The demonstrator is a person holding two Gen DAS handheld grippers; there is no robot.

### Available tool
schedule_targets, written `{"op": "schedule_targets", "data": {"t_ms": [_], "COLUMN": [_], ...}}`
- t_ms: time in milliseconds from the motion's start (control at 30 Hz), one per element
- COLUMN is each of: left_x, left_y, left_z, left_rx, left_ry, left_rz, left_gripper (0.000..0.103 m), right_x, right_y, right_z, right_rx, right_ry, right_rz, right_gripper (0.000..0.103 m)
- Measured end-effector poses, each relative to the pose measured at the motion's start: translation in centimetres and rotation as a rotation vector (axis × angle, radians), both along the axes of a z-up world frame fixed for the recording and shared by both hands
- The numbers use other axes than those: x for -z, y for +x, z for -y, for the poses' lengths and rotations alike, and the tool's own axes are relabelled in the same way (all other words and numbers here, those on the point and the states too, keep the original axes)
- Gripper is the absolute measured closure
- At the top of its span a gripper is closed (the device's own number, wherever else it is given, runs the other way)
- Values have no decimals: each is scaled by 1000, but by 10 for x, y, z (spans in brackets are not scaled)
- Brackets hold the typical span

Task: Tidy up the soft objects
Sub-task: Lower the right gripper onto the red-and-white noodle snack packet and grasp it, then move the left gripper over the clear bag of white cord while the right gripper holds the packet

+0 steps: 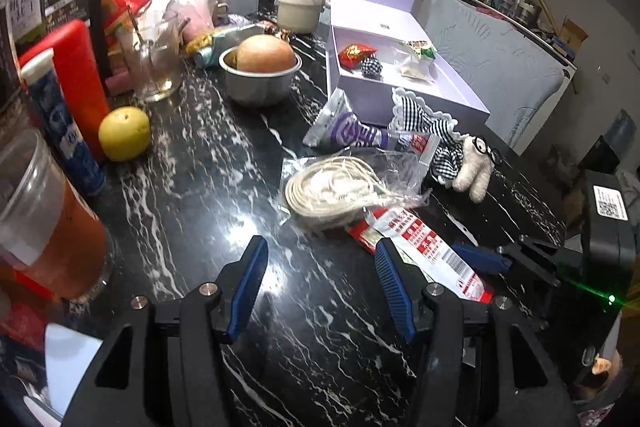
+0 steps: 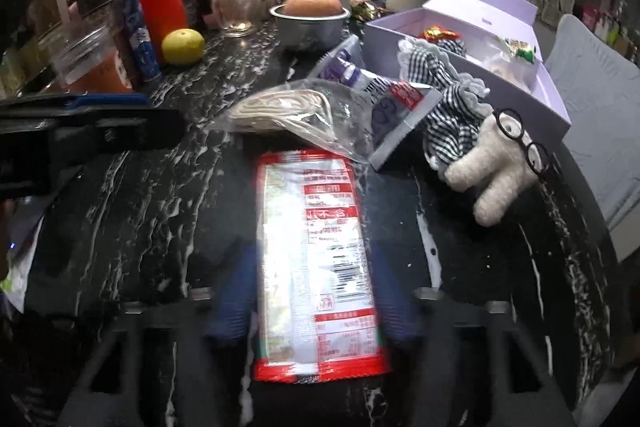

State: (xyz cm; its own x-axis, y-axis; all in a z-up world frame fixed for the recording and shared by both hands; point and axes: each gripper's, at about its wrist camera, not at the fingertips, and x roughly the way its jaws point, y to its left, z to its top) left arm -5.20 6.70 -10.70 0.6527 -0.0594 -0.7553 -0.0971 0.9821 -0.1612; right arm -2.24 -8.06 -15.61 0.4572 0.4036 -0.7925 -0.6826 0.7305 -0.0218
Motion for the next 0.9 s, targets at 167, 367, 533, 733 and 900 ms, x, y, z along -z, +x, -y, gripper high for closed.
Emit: {"op": "schedule_targets", "data": {"t_ms": [167, 367, 533, 733, 900], "left_x": [-3, 1, 0, 5, 21], "left_y": [7, 21, 37, 63, 84], "left_z": [2, 8, 13, 21, 26], "left_rx": [8, 8, -6, -17, -4], "left_ry": [0, -25, -49, -15, 24], "left_rz": [10, -3, 9, -6, -63], "left_gripper": [48, 48, 48, 48, 48], "right_x": [-2, -11, -19, -22, -24], "right_y": [2, -1, 4, 17, 23], "right_z": [14, 56, 97, 120, 127], "right_rx": [32, 132, 263, 342, 362], "right_ry": [47, 81, 107, 125, 130], "right_rz": [-39, -78, -92, -73, -64], "right_gripper": [59, 59, 59, 59, 59]}}
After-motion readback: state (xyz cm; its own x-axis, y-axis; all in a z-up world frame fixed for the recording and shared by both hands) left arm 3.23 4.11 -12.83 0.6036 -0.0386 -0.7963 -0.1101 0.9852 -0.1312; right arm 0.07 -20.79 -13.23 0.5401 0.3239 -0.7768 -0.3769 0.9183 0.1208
